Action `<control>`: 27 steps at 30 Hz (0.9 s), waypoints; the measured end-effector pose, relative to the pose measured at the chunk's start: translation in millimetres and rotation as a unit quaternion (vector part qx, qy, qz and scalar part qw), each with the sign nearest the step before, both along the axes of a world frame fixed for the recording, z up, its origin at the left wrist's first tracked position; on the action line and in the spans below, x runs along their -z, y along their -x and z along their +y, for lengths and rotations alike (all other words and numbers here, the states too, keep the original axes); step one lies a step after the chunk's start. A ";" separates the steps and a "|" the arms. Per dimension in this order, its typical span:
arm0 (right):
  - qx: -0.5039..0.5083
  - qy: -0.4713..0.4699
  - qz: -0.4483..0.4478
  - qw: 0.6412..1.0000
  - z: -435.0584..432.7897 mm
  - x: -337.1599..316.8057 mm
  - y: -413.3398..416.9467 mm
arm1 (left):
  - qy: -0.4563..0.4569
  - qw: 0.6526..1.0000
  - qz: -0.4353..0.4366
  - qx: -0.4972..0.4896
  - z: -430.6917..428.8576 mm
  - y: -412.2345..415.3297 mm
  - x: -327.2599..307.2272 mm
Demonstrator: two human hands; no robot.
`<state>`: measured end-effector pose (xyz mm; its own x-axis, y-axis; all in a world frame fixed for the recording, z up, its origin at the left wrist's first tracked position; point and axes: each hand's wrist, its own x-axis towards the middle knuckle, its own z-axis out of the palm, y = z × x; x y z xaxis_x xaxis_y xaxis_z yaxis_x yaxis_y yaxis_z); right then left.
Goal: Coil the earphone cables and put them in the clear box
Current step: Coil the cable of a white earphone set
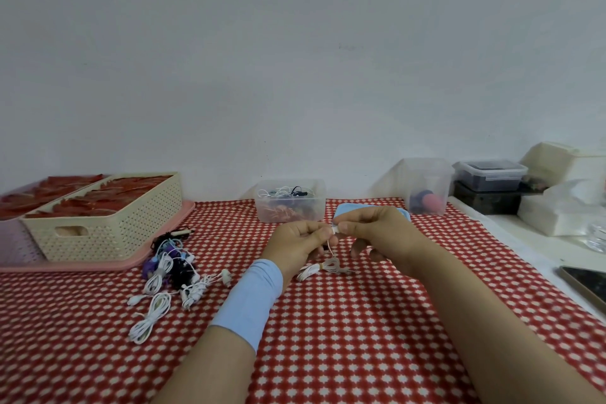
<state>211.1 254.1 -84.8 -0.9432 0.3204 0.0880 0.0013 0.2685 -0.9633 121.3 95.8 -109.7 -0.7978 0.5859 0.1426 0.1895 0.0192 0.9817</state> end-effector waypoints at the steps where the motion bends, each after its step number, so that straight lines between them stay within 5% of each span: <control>1: -0.002 -0.014 0.004 1.000 -0.7 -0.6 -0.8 | 0.003 1.000 0.005 -0.002 -0.5 -0.4 -0.5; 19: -0.048 0.115 -0.046 0.991 4.7 3.5 2.0 | -0.028 0.999 -0.006 0.035 -3.8 -3.1 -1.6; 27: -0.037 0.062 -0.015 0.997 0.0 -5.6 -5.2 | -0.022 0.998 0.064 0.000 -5.0 -1.7 -4.9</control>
